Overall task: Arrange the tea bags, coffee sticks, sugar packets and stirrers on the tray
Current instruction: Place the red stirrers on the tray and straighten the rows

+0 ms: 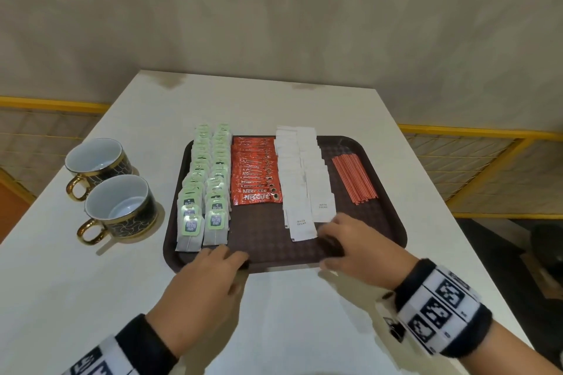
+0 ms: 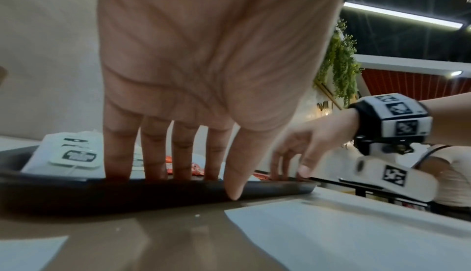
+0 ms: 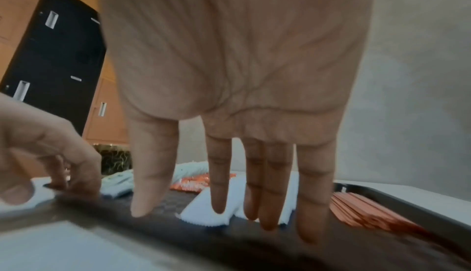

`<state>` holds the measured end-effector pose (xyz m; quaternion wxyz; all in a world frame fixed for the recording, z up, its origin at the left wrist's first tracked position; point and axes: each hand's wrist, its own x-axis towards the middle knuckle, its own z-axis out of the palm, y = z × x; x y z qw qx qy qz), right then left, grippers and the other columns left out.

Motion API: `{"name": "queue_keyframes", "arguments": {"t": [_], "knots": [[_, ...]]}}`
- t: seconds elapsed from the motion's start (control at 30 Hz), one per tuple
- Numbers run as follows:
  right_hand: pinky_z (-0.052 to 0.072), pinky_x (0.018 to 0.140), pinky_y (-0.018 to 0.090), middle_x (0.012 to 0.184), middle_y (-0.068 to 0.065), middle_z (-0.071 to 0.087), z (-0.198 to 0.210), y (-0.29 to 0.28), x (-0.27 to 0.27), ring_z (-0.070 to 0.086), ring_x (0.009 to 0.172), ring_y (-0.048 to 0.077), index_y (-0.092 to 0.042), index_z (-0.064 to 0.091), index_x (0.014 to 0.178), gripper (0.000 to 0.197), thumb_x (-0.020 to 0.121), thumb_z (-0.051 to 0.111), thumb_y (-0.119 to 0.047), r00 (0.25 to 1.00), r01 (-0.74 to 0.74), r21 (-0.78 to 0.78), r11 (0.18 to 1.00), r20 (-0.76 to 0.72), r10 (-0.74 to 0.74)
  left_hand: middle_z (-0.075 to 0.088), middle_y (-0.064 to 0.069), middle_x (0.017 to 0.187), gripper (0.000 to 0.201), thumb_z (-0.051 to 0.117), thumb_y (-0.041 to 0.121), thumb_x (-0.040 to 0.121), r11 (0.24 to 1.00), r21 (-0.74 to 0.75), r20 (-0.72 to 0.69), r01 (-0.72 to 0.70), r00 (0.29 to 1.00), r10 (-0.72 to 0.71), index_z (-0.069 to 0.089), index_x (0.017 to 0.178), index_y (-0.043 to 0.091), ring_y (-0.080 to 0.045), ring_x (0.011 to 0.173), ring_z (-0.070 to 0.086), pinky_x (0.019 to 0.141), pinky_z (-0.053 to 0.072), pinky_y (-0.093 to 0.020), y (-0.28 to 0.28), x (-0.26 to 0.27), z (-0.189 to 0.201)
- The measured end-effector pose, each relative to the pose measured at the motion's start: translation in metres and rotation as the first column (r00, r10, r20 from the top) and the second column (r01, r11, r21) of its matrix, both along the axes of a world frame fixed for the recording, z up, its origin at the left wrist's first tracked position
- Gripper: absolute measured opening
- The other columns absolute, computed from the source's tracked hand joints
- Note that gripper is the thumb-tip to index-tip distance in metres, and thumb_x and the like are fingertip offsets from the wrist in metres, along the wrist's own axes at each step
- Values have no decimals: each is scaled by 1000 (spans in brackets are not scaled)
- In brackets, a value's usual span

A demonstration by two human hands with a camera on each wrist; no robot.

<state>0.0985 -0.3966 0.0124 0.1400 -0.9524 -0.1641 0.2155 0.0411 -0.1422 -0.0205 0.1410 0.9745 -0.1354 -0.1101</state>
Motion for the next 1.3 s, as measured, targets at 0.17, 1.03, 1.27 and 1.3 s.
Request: {"name": "queue_keyframes", "arguments": {"t": [0.17, 1.03, 1.27, 1.3], "knots": [[45, 83, 24, 105, -7, 48, -20, -23, -17, 50, 99, 13, -22, 57, 114, 21, 94, 54, -23, 997, -39, -153, 987, 65, 50, 53, 14, 123, 23, 44, 31, 102, 998, -28, -19, -64, 998, 63, 55, 122, 36, -9, 116, 49, 91, 43, -19, 13, 8, 2], [44, 66, 32, 98, 7, 62, -21, 114, 248, 57, 81, 23, -15, 49, 87, 12, 94, 56, -22, 917, 16, -314, 949, 384, 111, 49, 5, 135, 32, 45, 27, 101, 990, 139, -223, 12, 975, 20, 57, 131, 31, -18, 127, 49, 102, 41, -25, 14, 32, 5], [44, 67, 33, 102, 8, 62, -15, 113, 240, 56, 82, 24, -13, 51, 90, 11, 93, 55, -22, 915, 52, -259, 964, 399, 58, 51, 8, 131, 30, 45, 30, 101, 991, 129, -199, -29, 979, 54, 57, 128, 33, -16, 123, 51, 100, 44, -27, 17, 29, 2], [44, 69, 33, 105, 8, 62, -11, 111, 236, 58, 87, 24, -12, 54, 94, 12, 93, 55, -24, 915, 69, -211, 975, 404, 22, 51, 7, 132, 31, 45, 29, 101, 992, 125, -206, -21, 977, 46, 57, 129, 33, -17, 125, 50, 101, 43, -27, 17, 30, 1]]}}
